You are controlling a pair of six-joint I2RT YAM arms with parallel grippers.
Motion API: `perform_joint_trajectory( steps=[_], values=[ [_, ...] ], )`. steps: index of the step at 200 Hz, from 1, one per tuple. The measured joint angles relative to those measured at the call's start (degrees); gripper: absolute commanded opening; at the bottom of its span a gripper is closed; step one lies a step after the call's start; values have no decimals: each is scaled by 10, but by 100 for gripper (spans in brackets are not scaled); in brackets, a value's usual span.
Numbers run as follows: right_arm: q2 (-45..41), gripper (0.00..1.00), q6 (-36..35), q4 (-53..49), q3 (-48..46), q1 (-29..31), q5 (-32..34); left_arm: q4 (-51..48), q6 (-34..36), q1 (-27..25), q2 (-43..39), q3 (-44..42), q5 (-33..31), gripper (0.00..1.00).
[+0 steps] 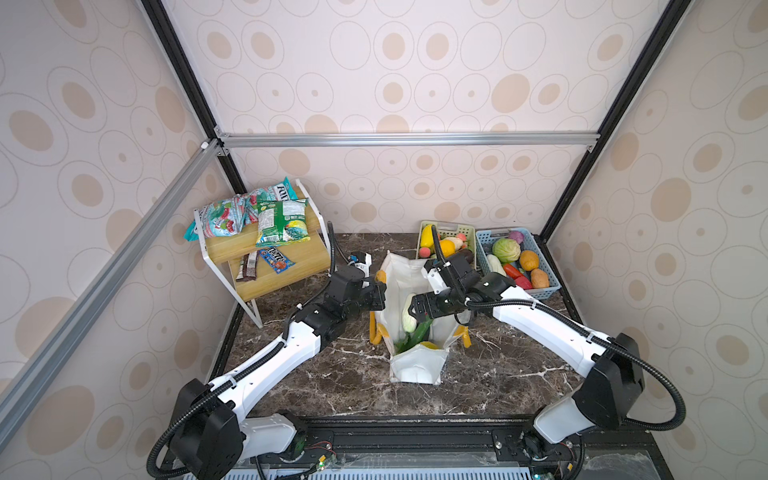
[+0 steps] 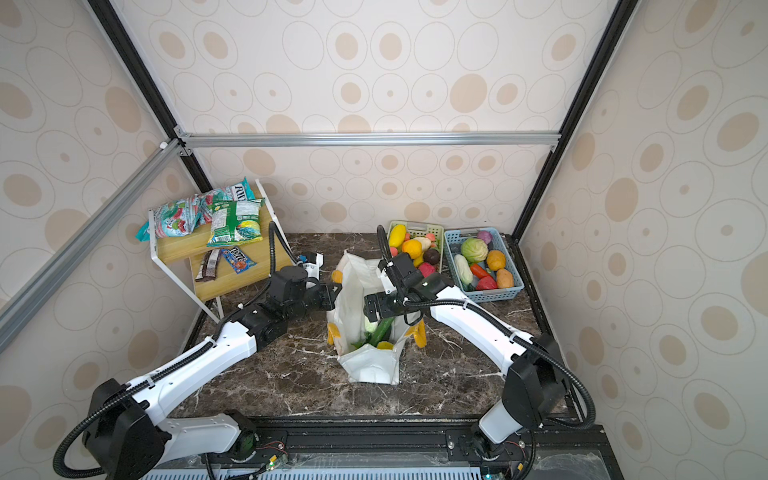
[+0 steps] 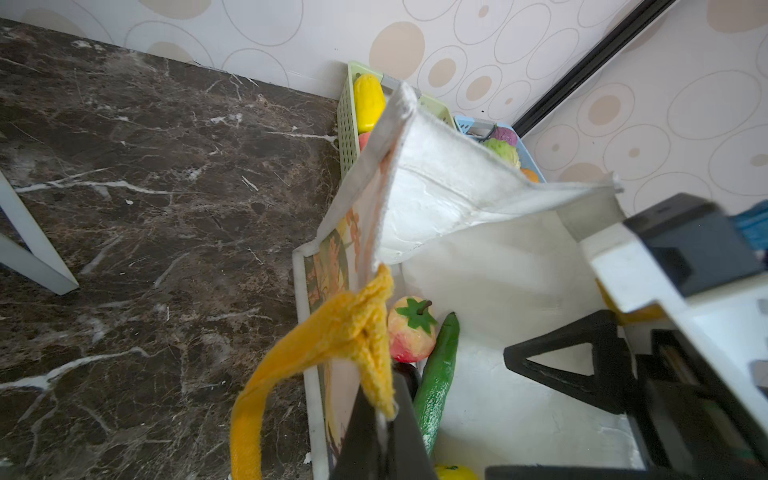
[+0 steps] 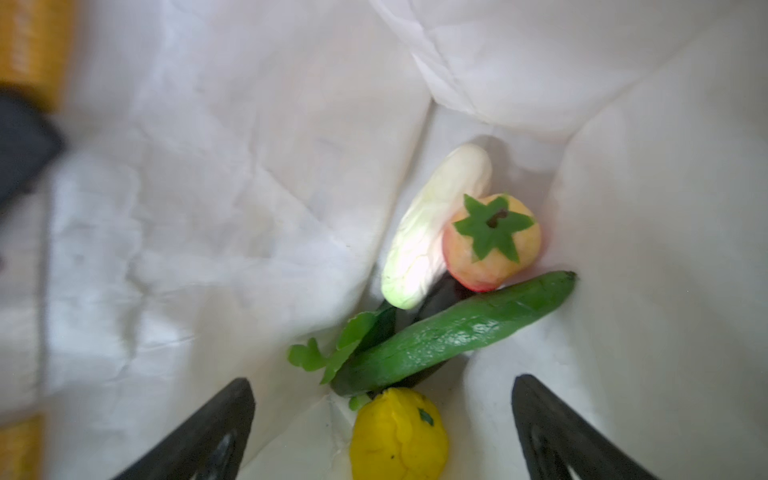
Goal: Place the food into the grocery bag and tie it
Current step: 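Withdraw the right gripper from the bag toward the baskets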
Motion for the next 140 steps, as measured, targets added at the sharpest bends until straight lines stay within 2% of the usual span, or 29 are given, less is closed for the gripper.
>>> perform_joint_trajectory(
  steps=[71,93,117,140],
  values=[
    [-67,96,28,79,2,-21,-108,-22,0,2,0,2,-14,4],
    [-73,96,32,85,2,-29,-103,-27,0,3,0,5,-20,6],
    [-76,94,34,76,2,-37,-80,-32,1,3,0,8,-28,13],
    [-88,89,35,63,-3,-61,-48,-37,3,4,0,13,-38,11]
  ],
)
